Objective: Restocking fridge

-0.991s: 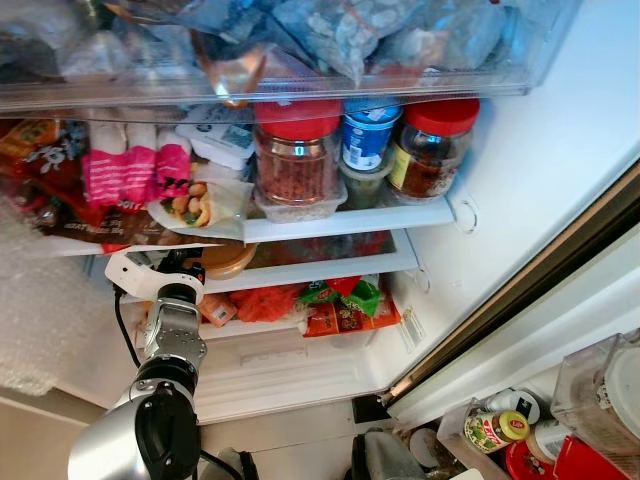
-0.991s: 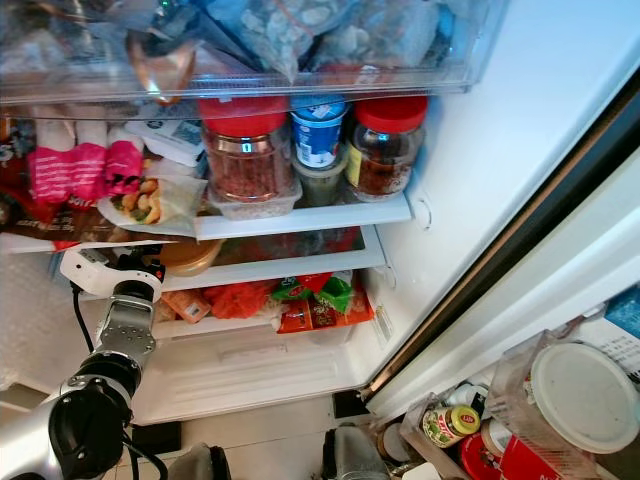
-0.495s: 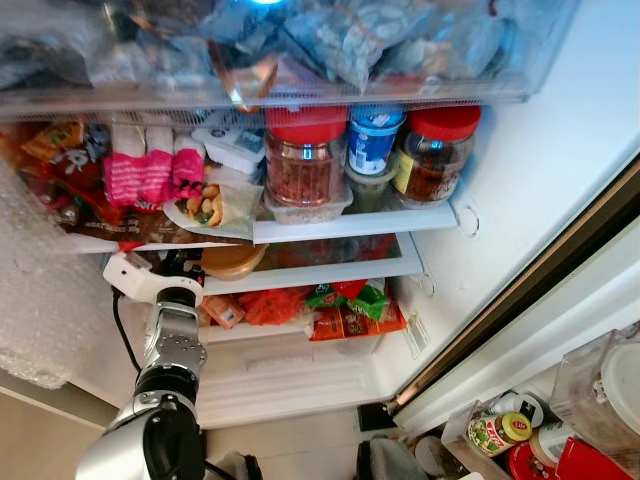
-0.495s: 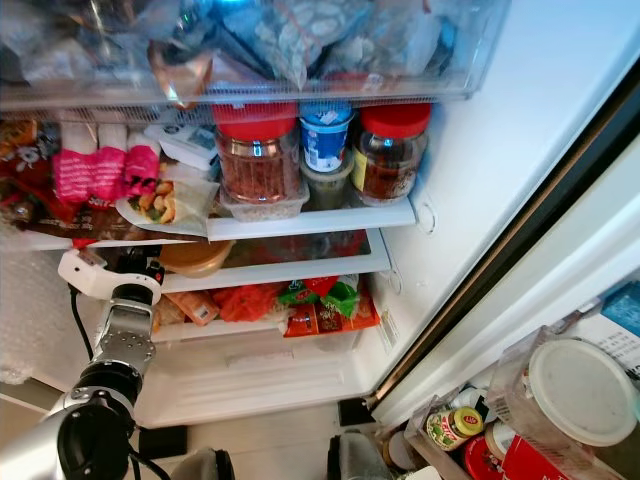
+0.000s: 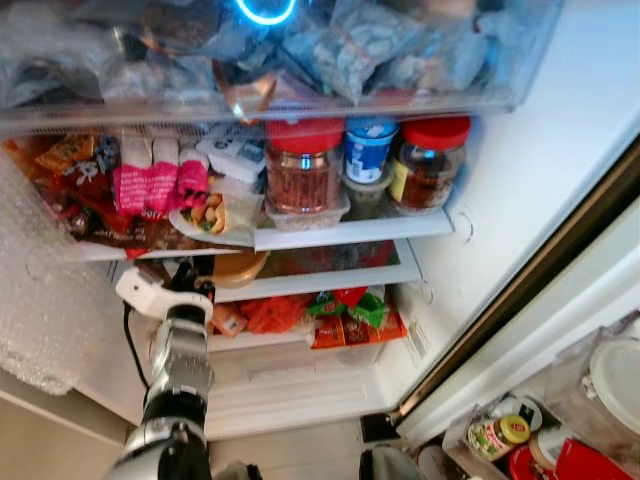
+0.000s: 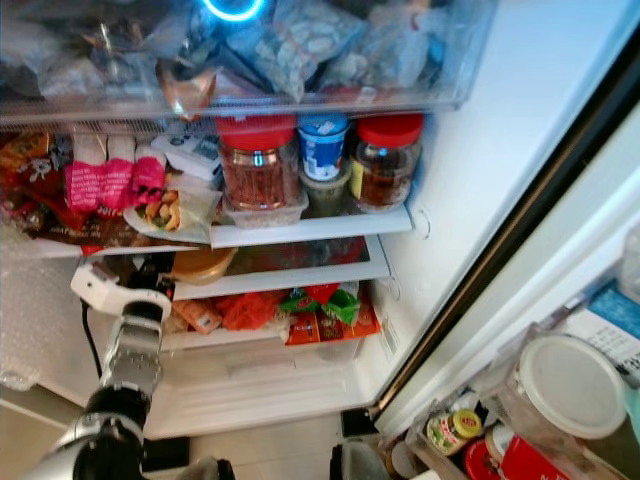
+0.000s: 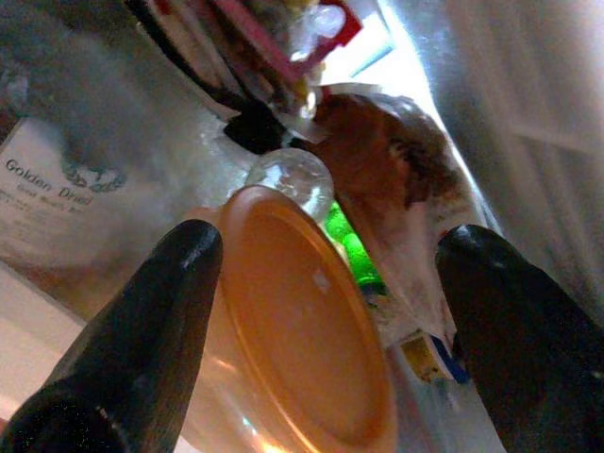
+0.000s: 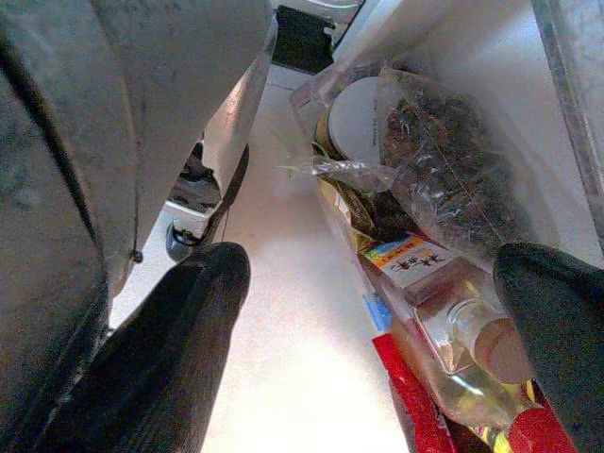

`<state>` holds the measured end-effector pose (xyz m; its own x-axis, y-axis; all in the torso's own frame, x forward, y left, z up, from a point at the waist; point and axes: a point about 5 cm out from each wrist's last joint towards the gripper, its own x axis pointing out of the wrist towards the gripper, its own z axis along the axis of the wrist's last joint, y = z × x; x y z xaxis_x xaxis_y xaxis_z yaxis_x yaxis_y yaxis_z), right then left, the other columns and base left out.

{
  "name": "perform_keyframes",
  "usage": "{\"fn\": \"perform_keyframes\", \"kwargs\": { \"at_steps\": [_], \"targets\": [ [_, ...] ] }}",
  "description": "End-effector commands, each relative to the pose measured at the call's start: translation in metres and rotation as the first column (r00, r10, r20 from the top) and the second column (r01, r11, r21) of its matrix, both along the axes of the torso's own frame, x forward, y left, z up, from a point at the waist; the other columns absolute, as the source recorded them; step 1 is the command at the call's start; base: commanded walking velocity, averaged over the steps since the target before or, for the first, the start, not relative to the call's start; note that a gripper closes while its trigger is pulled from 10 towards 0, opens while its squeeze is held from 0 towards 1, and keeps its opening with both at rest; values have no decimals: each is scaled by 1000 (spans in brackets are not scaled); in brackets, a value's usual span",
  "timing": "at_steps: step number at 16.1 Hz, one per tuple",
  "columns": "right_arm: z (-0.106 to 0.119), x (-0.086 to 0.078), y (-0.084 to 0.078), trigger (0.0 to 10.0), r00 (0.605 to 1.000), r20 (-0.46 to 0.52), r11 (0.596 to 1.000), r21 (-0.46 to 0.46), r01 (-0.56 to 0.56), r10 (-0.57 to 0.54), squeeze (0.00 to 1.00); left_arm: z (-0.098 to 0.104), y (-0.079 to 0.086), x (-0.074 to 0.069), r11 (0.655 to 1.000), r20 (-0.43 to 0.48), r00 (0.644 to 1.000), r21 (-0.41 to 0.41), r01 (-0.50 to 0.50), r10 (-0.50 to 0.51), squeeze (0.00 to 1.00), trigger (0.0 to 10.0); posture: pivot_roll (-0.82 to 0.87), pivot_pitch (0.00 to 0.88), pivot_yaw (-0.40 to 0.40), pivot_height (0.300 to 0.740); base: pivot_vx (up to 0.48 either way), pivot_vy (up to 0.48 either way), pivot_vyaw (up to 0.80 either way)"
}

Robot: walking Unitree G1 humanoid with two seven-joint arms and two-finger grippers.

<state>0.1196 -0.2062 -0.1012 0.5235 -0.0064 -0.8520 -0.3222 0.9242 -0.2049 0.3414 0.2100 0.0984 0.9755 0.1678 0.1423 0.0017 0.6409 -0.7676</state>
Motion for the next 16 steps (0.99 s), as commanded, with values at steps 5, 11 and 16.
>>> {"fn": "perform_keyframes", "kwargs": {
  "at_steps": [5,11,16],
  "targets": [
    [-4,-8,7,10000,999,-36,1000,6,-27,27,0,-13,-8,-20,984,-35,995,152,93,-88,0,10000,-214,103,-29,657,0,0,0],
    [-3,-7,5,10000,999,-34,1000,-4,-23,23,0,-27,-19,-40,852,-158,966,457,255,-204,0,10000,-210,101,-29,657,0,0,0],
    [-3,-6,4,10000,999,-35,1000,-3,-23,23,0,-33,-27,-42,731,-230,952,611,303,-203,0,10000,-211,103,-26,657,0,0,0]
  ]
}}
